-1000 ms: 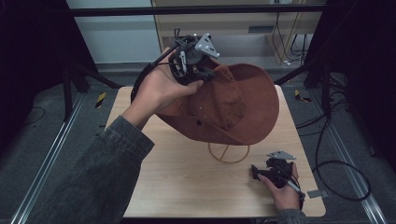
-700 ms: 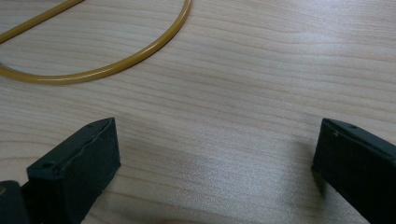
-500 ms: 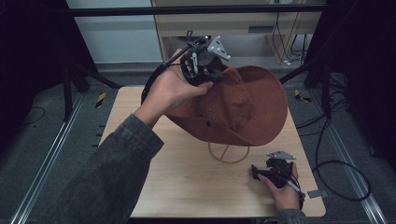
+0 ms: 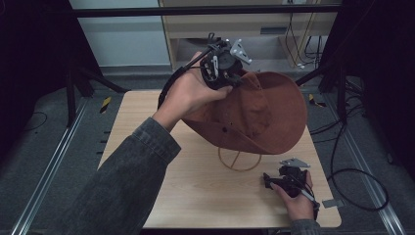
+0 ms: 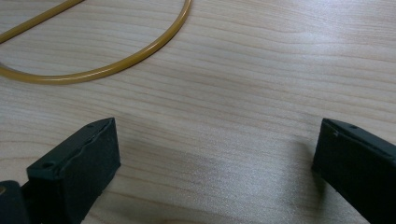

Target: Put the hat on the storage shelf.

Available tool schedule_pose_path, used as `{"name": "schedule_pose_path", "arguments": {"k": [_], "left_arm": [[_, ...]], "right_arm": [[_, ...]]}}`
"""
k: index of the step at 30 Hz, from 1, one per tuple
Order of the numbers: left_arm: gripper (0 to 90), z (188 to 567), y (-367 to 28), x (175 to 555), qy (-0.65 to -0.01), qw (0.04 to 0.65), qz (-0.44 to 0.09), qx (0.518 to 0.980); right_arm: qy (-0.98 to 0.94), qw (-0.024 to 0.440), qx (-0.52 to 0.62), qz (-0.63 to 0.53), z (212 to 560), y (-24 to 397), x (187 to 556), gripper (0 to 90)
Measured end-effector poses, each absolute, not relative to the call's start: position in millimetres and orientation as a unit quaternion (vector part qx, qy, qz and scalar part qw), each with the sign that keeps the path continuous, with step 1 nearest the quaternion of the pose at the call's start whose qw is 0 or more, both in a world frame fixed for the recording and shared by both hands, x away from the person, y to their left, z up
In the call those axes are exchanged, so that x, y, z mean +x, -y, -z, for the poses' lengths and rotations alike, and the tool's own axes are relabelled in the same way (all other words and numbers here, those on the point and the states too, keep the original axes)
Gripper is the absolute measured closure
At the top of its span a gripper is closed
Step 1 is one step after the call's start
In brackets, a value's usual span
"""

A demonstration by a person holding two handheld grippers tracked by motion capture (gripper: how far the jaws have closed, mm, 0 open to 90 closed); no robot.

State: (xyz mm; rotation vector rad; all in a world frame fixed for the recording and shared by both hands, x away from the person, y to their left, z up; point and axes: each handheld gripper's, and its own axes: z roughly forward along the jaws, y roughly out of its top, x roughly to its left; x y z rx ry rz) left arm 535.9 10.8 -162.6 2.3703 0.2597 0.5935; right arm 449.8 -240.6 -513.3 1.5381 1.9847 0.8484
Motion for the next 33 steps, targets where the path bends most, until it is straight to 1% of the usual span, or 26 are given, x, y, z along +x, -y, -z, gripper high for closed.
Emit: {"name": "schedule_pose_path", "arguments": {"k": [6, 12, 33], "left_arm": [[87.5, 167, 1, 537, -0.092, 0.328, -0.231, 0.911], [87.4, 177, 11, 545, -0.094, 0.321, -0.224, 0.915], [86.6, 194, 27, 553, -0.091, 0.307, -0.21, 0.924]], "right_arm": [[-0.728, 0.247, 0.559, -0.309, 513, 241, 450, 0.7], [-0.728, 0.247, 0.56, -0.31, 513, 241, 450, 0.7], [-0.73, 0.246, 0.558, -0.309, 513, 242, 450, 0.7]]}}
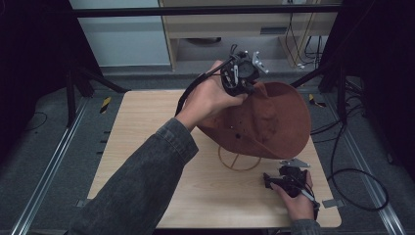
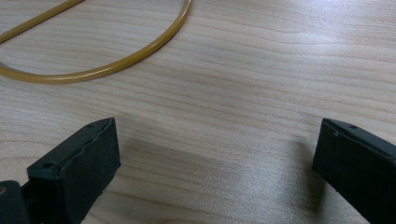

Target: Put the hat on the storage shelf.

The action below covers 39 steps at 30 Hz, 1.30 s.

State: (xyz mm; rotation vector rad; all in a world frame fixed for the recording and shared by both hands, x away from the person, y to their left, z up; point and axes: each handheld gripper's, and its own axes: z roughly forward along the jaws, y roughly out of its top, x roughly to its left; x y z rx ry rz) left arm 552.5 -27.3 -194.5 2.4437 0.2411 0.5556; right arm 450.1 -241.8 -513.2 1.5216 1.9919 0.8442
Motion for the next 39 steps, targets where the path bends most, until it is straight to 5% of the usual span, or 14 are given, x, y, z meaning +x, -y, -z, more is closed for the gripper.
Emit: {"name": "schedule_pose_path", "arguments": {"k": [20, 39], "left_arm": [[80.7, 205, 25, 559, -0.104, 0.31, -0.202, 0.923], [50.5, 202, 16, 553, -0.124, 0.348, -0.207, 0.906]], "right_arm": [[-0.73, 0.246, 0.558, -0.309, 513, 242, 450, 0.7], [-0.73, 0.246, 0.558, -0.309, 513, 242, 450, 0.7]]}}
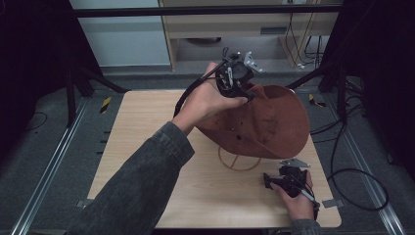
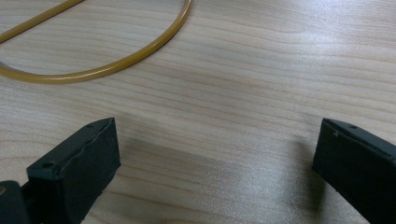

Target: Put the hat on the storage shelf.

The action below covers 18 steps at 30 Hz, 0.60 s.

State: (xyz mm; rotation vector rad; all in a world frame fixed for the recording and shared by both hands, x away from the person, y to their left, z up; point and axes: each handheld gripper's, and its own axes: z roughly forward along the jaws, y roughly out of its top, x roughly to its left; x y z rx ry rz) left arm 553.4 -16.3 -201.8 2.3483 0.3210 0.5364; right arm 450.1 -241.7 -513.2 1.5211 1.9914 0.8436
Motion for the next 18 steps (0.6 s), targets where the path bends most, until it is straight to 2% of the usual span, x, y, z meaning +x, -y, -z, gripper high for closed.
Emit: {"name": "schedule_pose_path", "arguments": {"k": [2, 3, 5, 10, 12, 18], "left_arm": [[41.6, 202, 16, 552, -0.127, 0.352, -0.209, 0.904], [41.6, 201, 16, 552, -0.129, 0.353, -0.21, 0.903], [33.9, 201, 16, 551, -0.13, 0.359, -0.208, 0.901], [24.6, 199, 11, 547, -0.135, 0.373, -0.199, 0.896], [16.8, 199, 9, 545, -0.142, 0.376, -0.198, 0.894], [11.0, 196, -1, 538, -0.15, 0.38, -0.189, 0.893]], "right_arm": [[-0.73, 0.246, 0.558, -0.309, 513, 242, 450, 0.7], [-0.73, 0.246, 0.558, -0.309, 513, 242, 450, 0.7], [-0.73, 0.246, 0.558, -0.309, 513, 242, 450, 0.7], [-0.73, 0.246, 0.557, -0.309, 513, 242, 450, 0.7], [-0.729, 0.246, 0.558, -0.31, 513, 242, 450, 0.7], [-0.728, 0.247, 0.559, -0.31, 513, 241, 450, 0.7]]}}
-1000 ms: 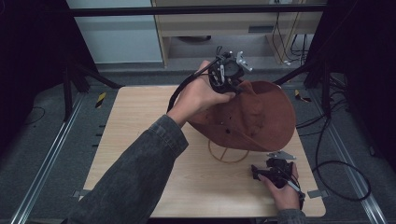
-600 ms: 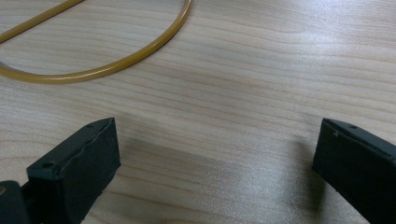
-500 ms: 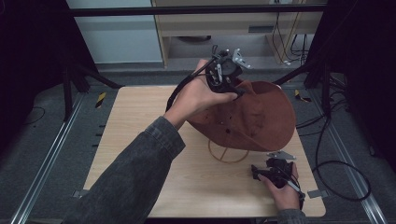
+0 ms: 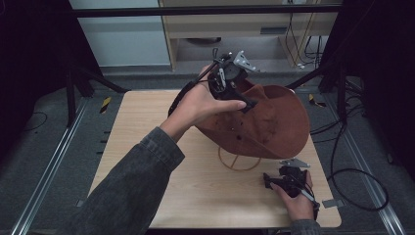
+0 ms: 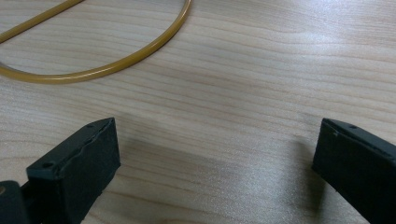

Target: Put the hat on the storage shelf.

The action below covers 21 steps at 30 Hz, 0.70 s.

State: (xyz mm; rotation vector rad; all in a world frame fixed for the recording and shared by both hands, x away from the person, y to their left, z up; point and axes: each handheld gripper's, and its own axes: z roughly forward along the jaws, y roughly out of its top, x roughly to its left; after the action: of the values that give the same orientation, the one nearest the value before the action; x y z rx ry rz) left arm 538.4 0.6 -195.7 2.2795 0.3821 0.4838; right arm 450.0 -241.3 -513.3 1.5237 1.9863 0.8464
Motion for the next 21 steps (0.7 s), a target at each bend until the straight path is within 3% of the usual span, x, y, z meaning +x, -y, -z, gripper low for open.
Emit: {"name": "schedule_pose_path", "arguments": {"k": [10, 21], "left_arm": [[8.8, 192, -27, 531, -0.158, 0.381, -0.198, 0.889], [7.5, 182, -84, 513, -0.181, 0.396, -0.234, 0.869]], "right_arm": [[-0.728, 0.247, 0.559, -0.31, 513, 241, 450, 0.7], [-0.729, 0.247, 0.558, -0.31, 513, 241, 450, 0.7]]}}
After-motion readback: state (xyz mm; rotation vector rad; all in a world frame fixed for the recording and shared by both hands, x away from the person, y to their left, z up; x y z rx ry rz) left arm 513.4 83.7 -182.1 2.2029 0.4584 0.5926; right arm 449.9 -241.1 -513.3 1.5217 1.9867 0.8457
